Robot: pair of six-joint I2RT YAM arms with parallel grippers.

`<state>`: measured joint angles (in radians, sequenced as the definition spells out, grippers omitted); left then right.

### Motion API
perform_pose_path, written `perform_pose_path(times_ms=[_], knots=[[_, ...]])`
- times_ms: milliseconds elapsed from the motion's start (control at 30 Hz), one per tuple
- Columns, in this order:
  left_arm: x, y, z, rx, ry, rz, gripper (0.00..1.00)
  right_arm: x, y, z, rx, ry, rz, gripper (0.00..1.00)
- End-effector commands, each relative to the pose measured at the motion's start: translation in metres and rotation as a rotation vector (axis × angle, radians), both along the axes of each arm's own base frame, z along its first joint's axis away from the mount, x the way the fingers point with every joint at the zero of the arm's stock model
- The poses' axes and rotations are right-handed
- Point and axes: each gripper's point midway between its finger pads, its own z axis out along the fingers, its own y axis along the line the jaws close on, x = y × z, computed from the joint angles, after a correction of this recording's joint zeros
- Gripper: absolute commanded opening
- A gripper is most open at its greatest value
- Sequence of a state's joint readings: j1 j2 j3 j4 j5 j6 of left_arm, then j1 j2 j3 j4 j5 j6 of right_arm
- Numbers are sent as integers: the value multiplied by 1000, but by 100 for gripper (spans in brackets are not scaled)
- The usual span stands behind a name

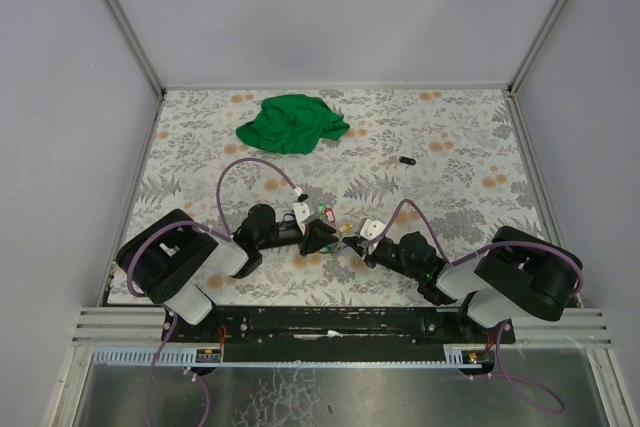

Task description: Put the keys on the keyring

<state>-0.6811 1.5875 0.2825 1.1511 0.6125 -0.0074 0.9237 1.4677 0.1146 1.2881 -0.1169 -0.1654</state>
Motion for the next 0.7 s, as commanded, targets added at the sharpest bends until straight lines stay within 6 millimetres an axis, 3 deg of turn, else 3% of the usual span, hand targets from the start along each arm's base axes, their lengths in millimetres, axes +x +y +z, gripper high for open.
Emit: perform_pose_path(times_ms=[0,667], knots=[[-3,-11,12,-25,-76,-80,24,2,12,24,66,-44,28,0],[-8,-13,-12,88,-31,-136,17,2,10,27,64,-54,22,0]])
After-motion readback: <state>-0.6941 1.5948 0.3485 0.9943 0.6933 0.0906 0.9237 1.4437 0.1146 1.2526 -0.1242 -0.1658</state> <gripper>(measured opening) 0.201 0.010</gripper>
